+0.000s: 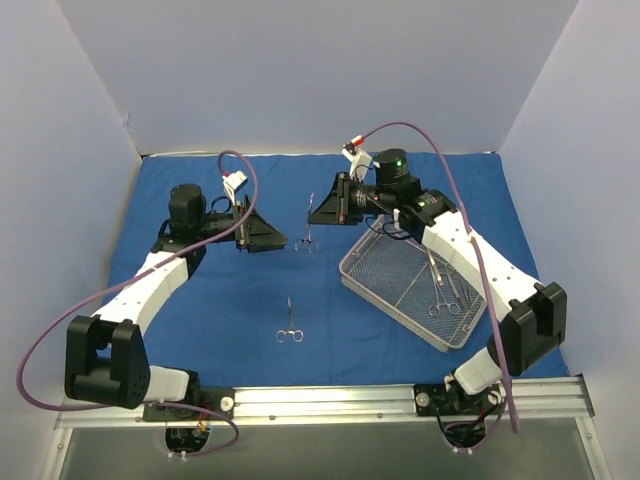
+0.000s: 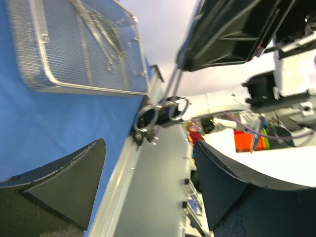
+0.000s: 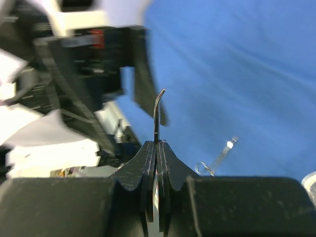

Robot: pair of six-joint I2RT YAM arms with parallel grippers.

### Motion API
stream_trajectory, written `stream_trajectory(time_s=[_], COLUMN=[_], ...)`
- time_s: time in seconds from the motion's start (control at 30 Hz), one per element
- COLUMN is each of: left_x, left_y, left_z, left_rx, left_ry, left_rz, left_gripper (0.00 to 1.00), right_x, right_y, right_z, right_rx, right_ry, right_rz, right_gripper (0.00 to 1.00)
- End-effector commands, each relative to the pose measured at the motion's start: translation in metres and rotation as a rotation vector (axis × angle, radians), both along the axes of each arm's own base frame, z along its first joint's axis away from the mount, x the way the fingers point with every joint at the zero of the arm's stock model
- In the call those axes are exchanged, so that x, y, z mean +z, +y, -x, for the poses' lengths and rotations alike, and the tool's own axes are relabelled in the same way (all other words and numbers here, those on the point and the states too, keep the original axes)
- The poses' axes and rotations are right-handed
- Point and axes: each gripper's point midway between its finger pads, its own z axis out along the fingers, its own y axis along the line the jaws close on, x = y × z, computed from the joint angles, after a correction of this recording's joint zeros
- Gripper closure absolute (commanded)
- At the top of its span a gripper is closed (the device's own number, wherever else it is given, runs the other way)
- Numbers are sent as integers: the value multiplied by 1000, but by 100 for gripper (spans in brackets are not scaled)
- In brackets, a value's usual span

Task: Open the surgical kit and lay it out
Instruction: Place the medical item in the surgical kit.

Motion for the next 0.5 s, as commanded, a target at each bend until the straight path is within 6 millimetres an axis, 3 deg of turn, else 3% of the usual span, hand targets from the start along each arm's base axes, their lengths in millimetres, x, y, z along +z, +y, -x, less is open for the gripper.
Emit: stream_trajectory(time_s=[0.0,0.03,0.23,0.47], left_x=[41,43,52,55], left_y=[-6,-9,-19,-28], left_z=[17,21,36,43], left_rx=[-94,-110,-183,-211], left_ry=[-169,-178,-216,-218], left_rz=[88,91,125,138], left_gripper=[18,18,18,26], right_x=[46,55,54,54], right_y=[5,5,7,7], right_z=[18,18,22,22], right_rx=[101,108,129,131], right_ry=[-96,-126,-105,-107], right_rz=[-135,-160,-188,-200], right_gripper=[100,100,100,100])
